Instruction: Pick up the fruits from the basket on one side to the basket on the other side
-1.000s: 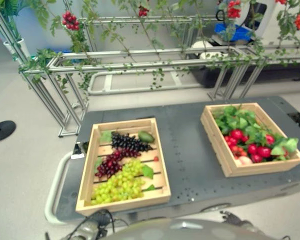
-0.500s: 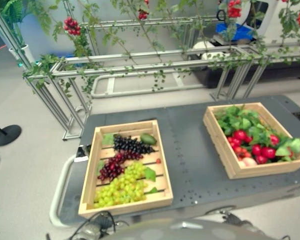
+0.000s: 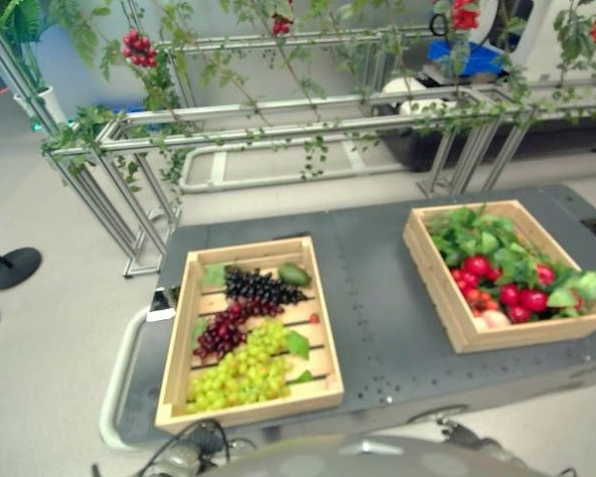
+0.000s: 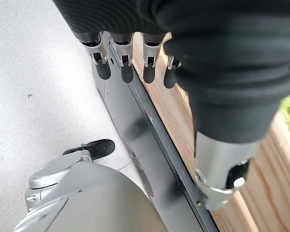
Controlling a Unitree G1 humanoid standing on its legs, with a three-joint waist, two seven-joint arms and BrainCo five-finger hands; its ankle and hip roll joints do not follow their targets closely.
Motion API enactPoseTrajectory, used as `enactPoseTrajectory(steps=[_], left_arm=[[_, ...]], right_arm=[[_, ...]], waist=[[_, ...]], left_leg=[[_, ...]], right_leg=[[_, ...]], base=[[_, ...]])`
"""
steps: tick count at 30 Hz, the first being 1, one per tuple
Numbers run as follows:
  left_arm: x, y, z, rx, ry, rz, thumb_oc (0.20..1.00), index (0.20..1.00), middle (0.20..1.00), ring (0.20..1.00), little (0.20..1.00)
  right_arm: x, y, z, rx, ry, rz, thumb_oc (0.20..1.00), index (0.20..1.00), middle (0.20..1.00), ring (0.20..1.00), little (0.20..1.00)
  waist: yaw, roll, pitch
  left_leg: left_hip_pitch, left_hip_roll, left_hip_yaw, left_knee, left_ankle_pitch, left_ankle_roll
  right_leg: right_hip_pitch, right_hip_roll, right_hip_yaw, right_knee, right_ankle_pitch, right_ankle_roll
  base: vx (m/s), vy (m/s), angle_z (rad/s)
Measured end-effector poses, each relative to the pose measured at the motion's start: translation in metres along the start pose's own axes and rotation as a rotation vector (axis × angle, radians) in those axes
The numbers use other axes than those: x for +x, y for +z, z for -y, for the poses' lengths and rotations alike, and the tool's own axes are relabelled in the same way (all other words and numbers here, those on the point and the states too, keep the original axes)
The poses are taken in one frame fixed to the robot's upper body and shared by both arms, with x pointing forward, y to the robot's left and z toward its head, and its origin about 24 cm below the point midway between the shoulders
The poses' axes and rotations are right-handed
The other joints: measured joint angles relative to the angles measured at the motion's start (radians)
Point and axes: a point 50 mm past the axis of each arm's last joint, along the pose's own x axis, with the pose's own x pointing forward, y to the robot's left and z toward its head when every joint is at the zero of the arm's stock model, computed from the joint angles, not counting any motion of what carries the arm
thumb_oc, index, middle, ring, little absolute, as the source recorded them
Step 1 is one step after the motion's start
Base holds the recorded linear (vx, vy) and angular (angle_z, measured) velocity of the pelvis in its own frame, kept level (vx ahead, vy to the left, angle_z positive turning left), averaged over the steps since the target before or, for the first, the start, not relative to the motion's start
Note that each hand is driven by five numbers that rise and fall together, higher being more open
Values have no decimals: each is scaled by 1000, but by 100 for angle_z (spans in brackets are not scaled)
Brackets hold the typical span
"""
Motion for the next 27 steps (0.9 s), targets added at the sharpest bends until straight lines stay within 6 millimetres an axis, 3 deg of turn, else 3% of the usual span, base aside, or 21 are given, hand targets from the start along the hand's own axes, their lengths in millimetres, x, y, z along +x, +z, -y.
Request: enactPoseTrajectory(steps=[2,4,7,9,12,14,27], left_arm=[[0,11,-21,55,8,-4,1000,1000,1000,1000,1000],[-11,15,-34,3,44,154,1000,1000,1000,1000,1000],[-30,54,-47,11,52,389,1000,1000,1000,1000,1000],[-58,67,-60,-5,70,550,1000,1000,1000,1000,1000],[-71,82,-73,-33,90,642,1000,1000,1000,1000,1000],[-85,87,-78,-33,86,700,1000,1000,1000,1000,1000],[-101,82,-77,7,-16,720,1000,1000,1000,1000,1000]], right_arm=[[0,3,6,-30,-6,6,1000,1000,1000,1000,1000],[-1,18,24,-29,-55,70,1000,1000,1000,1000,1000],[-6,-3,37,-16,-90,11,1000,1000,1000,1000,1000],[-6,0,39,11,-95,26,1000,1000,1000,1000,1000],[-6,-2,37,17,-86,20,1000,1000,1000,1000,1000],[-6,0,36,19,-71,29,1000,1000,1000,1000,1000],[-5,6,40,36,-76,42,1000,1000,1000,1000,1000]], waist=[[8,1,9],[1,2,35],[29,0,58],[32,2,68],[50,14,67],[50,20,71],[55,17,106]], left_leg=[[-19,3,19,4,7,-11],[-21,7,26,2,11,-12],[-34,2,9,1,19,-9],[-34,3,7,-11,24,-9],[-31,1,5,-18,26,-7],[-31,0,1,-20,26,-7],[-16,-6,-13,-28,34,-11]], right_leg=[[-27,3,11,20,-1,-6],[-35,4,21,19,4,-5],[-38,-2,0,17,4,-3],[-34,-3,-7,8,7,1],[-21,-5,-10,-5,9,4],[-14,-5,-14,-20,13,7],[23,-4,-21,-69,33,9]], base=[[-41,30,-5],[-61,19,-14],[-30,9,28],[4,0,13],[3,-5,4],[-11,-1,4],[-8,-1,4]])
